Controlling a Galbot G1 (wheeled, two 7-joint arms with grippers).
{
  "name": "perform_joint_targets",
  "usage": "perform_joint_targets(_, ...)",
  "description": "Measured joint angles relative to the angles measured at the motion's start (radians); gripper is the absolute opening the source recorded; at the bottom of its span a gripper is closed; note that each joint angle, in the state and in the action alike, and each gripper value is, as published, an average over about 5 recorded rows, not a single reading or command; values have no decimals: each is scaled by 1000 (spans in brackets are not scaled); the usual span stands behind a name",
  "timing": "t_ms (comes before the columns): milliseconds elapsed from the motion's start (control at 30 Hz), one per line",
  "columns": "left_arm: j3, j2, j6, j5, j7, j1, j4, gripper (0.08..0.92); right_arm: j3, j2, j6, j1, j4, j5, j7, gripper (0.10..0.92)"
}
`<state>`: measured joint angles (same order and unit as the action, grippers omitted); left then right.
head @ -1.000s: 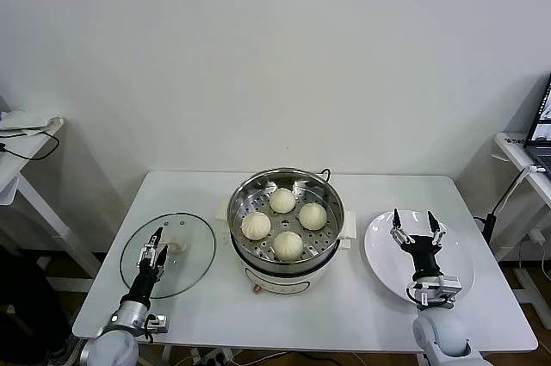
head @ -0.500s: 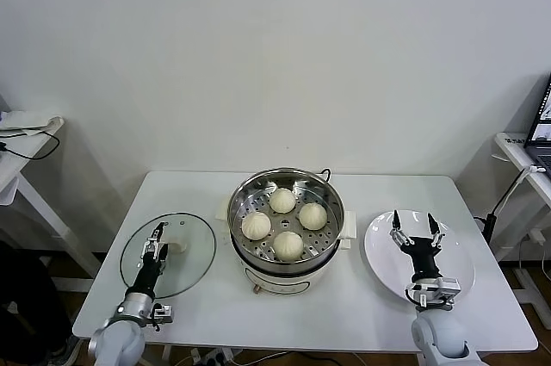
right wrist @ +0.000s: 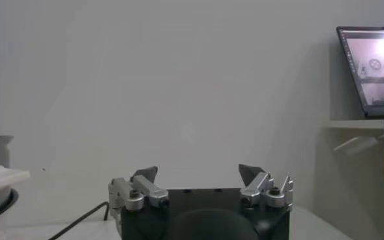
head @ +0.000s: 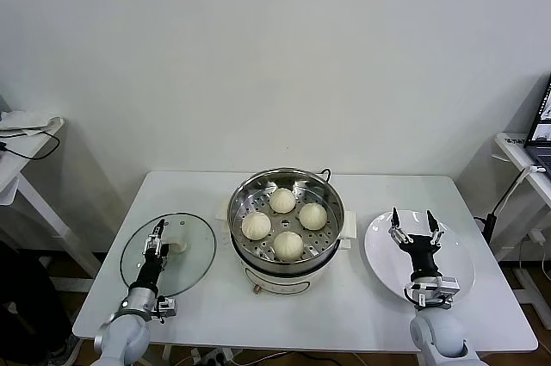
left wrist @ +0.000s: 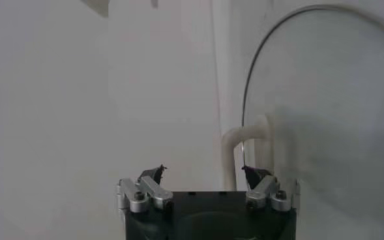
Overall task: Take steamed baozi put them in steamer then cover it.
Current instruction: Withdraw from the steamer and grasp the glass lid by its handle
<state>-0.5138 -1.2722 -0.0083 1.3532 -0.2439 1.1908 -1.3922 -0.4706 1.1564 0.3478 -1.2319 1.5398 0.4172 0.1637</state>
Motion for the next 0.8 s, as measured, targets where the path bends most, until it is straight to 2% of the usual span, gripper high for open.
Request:
perform_joint_targets(133, 5, 0, 5, -1, 5, -4, 2, 821, 0, 1, 0, -1, 1, -2, 0, 823)
perform_joint_targets(233, 10, 0, 12, -2, 13, -6, 6, 784, 1, 2, 1, -1, 4, -3, 1, 823)
perform_joint_targets(800, 29, -11, 39, -27, 41, -28, 34, 298, 7, 10, 2, 0, 16, -9, 3, 823)
